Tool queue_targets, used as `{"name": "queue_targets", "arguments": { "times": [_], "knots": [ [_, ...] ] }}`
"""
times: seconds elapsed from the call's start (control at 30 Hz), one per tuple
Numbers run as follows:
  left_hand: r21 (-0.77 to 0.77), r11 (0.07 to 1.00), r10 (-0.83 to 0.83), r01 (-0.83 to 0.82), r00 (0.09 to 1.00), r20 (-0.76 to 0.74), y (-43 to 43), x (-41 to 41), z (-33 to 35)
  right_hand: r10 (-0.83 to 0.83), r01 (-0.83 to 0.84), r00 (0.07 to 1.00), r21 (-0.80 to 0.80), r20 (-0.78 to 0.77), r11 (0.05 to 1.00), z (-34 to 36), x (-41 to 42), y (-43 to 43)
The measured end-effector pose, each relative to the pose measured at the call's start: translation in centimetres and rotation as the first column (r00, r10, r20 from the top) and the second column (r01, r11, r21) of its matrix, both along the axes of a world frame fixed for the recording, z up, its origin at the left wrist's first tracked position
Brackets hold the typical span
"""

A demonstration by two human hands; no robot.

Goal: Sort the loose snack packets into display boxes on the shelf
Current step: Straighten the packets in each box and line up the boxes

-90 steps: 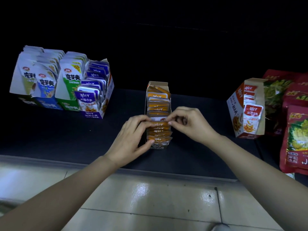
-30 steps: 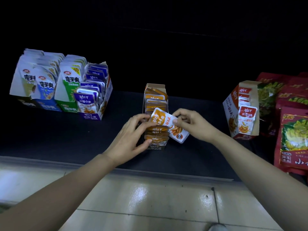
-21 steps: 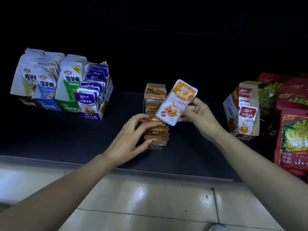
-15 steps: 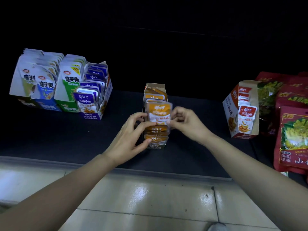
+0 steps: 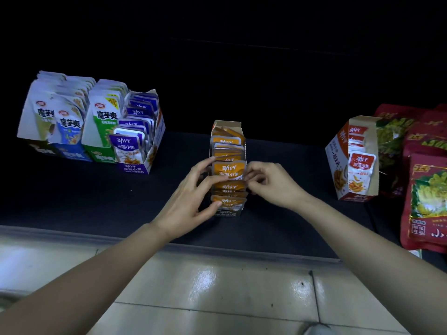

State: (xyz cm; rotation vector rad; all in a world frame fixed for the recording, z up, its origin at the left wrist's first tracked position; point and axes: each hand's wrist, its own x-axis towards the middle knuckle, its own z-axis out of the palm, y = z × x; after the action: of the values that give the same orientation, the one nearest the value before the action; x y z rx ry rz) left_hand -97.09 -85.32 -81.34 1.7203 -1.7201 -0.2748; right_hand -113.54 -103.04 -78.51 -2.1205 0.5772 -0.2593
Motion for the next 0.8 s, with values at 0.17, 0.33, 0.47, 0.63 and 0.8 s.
{"name": "queue_targets", "arguments": {
  "times": [0.17,0.33,0.47,0.63,0.8],
  "knots": [
    [-0.004,1.0,0.006,-0.006,1.0,0.021,-0.3,0.0,0.1,-0.056,0.061,0.989,-0.027,0.139,0.998,1.1,-0.1,-0.1],
    [-0.022,1.0,-0.005,0.007,0.995,0.103,-0.2,-0.1,0.1,0.04,-0.016,0.992,-0.191,0.123,0.981,0.2,0.2,0.6],
    [-0.043,0.999,0.012,-0.005,0.986,0.163,0.0,0.0,0.1,-0.065,0.104,0.961,-0.135,0.267,0.985,0.4,-0.3,0.2],
    [-0.03,1.0,0.007,-0.003,0.989,0.147,-0.3,-0.3,0.2,0.001,0.029,0.977,-0.139,0.213,0.99,-0.5,-0.5,0.0],
    [-0.011,1.0,-0.012,0.014,0.989,0.148,-0.7,0.0,0.1,0.024,-0.001,0.974,-0.102,0.225,0.995,-0.2,-0.5,-0.2]
  ]
}}
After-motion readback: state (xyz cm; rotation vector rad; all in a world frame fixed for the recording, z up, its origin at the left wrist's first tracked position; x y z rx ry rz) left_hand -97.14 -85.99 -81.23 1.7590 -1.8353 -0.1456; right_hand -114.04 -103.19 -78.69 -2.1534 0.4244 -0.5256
